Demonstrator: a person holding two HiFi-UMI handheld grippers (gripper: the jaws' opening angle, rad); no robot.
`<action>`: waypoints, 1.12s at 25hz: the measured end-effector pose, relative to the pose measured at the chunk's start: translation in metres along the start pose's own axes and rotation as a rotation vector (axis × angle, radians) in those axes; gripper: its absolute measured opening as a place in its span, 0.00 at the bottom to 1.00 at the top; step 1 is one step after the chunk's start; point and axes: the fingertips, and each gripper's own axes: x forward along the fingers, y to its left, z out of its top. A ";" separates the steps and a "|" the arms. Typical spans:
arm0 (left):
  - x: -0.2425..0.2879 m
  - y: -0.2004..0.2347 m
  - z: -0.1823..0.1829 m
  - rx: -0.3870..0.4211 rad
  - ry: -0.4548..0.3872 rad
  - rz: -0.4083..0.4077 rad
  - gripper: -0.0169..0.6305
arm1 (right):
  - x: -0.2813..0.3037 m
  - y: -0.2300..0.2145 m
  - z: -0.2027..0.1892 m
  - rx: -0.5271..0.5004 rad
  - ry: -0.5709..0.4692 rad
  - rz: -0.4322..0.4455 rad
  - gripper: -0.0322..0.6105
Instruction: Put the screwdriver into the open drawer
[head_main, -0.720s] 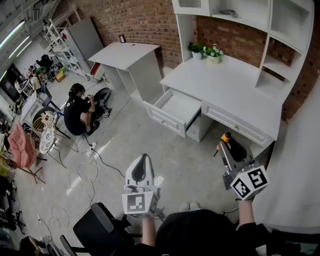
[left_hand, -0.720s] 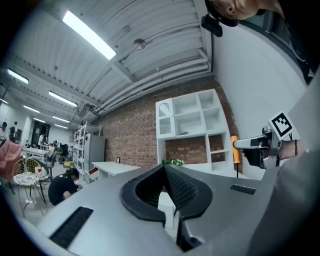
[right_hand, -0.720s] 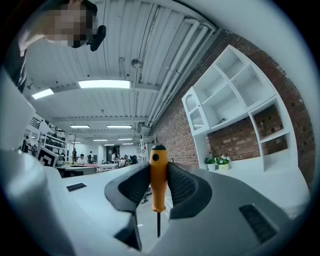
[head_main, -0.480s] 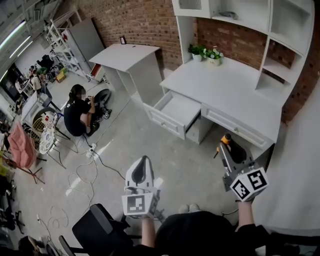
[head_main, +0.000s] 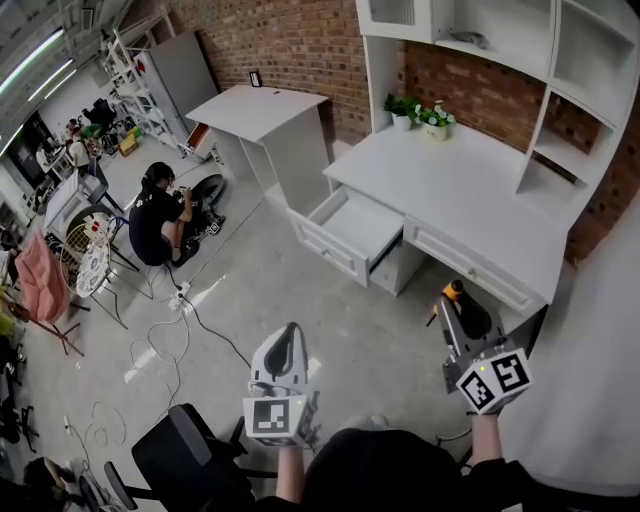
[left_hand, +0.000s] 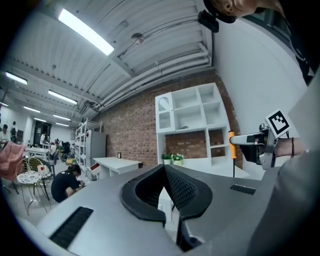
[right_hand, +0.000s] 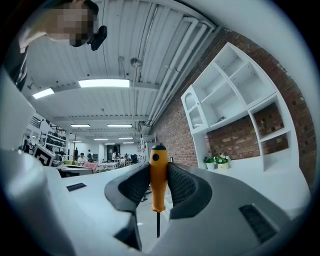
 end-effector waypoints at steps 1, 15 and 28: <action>0.000 -0.001 -0.002 -0.002 0.005 0.003 0.04 | 0.001 -0.001 -0.001 0.002 0.001 0.002 0.22; 0.045 0.029 -0.015 0.004 0.042 0.050 0.04 | 0.065 -0.019 -0.018 0.033 0.020 0.039 0.22; 0.170 0.066 -0.013 -0.002 0.035 -0.024 0.04 | 0.173 -0.063 -0.025 0.041 0.040 0.013 0.22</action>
